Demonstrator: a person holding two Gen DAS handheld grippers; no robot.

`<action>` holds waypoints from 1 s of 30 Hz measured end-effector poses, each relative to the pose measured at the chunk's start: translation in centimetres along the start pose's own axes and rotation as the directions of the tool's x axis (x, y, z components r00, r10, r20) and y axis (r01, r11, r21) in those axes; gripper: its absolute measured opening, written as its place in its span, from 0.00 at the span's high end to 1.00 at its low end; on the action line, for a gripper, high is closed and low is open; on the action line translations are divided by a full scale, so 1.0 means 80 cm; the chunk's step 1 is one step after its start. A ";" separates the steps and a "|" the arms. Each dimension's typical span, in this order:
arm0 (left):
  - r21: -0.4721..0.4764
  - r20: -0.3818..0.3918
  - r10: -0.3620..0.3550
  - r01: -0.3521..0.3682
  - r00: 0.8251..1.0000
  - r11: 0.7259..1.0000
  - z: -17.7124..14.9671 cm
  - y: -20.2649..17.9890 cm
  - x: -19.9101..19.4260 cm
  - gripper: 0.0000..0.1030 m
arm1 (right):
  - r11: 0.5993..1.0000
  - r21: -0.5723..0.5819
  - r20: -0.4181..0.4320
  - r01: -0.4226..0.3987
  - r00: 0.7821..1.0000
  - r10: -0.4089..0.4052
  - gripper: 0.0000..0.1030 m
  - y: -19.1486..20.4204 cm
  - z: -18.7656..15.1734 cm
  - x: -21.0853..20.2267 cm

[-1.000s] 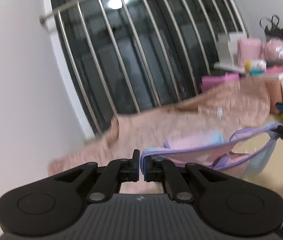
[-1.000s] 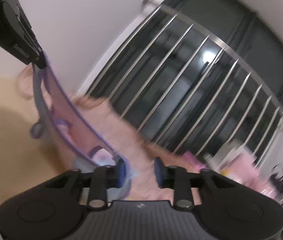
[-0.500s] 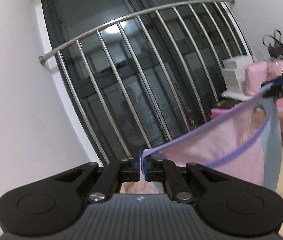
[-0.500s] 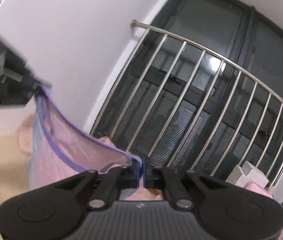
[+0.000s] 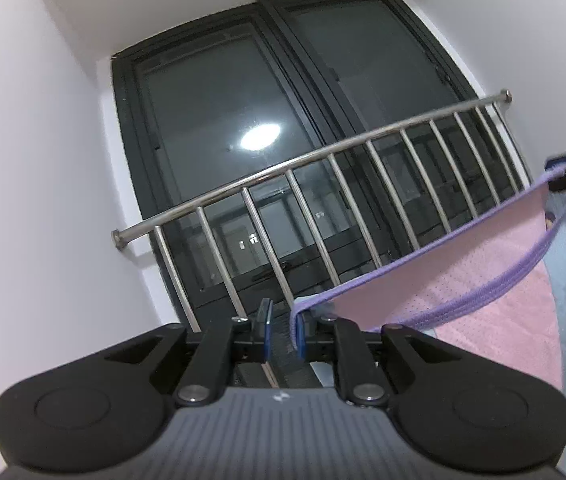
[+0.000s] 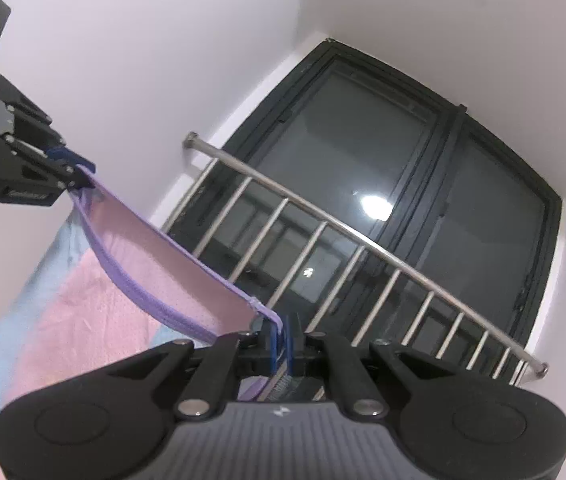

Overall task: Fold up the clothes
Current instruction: 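Lift the garment high with both tools, stretching the hem between them, then lower the garment onto the table and open both tools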

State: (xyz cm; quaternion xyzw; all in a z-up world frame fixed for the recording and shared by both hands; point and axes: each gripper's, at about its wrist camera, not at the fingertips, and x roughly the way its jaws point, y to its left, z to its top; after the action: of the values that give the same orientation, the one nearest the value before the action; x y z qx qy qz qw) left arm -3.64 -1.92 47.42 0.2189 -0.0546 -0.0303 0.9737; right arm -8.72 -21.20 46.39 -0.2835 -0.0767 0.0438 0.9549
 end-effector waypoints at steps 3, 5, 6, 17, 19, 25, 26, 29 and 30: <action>0.044 -0.031 0.005 -0.004 1.000 0.999 -0.014 -0.013 0.048 0.88 | 0.999 0.034 -0.037 -0.009 0.999 0.010 0.96 -0.010 -0.005 0.048; 0.071 -0.061 0.012 -0.007 0.998 0.997 -0.031 -0.021 0.087 0.88 | 0.998 0.059 -0.068 -0.023 0.997 0.027 0.96 -0.013 -0.018 0.092; 0.083 -0.070 0.022 -0.016 0.997 0.996 -0.042 -0.023 0.110 0.88 | 0.997 0.068 -0.087 -0.029 0.996 0.035 0.96 -0.011 -0.027 0.115; 0.216 0.043 0.191 -0.196 0.981 0.957 -0.063 -0.056 0.251 0.88 | 0.991 0.069 -0.215 0.118 0.971 -0.101 0.98 0.048 -0.101 0.332; 0.185 0.096 0.211 -0.225 0.973 0.957 -0.044 -0.049 0.231 0.88 | 0.982 0.099 -0.169 0.158 0.976 -0.140 0.98 0.035 -0.085 0.320; 0.158 0.171 0.175 -0.202 0.970 0.967 -0.044 -0.045 0.125 0.80 | 0.988 0.082 -0.070 0.129 0.990 -0.124 0.98 0.006 -0.062 0.213; 0.157 0.155 0.157 -0.181 0.975 0.971 -0.057 -0.051 0.111 0.77 | 0.992 0.063 -0.078 0.109 0.992 -0.104 0.98 0.010 -0.070 0.198; 0.122 0.050 0.058 -0.064 0.997 0.991 -0.123 -0.082 0.078 0.77 | 0.999 0.013 -0.145 0.033 0.989 -0.031 0.98 0.036 -0.114 0.157; 0.107 0.003 0.024 -0.024 1.000 0.994 -0.156 -0.099 0.069 0.77 | 1.000 0.006 -0.176 0.007 0.984 -0.006 0.98 0.050 -0.137 0.144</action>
State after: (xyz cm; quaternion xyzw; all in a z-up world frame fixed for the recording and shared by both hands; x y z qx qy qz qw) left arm 3.03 -4.29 33.33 0.2703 -0.0595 -0.0160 0.9608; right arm 4.35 -22.21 36.54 -0.2830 0.0074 0.0158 0.9590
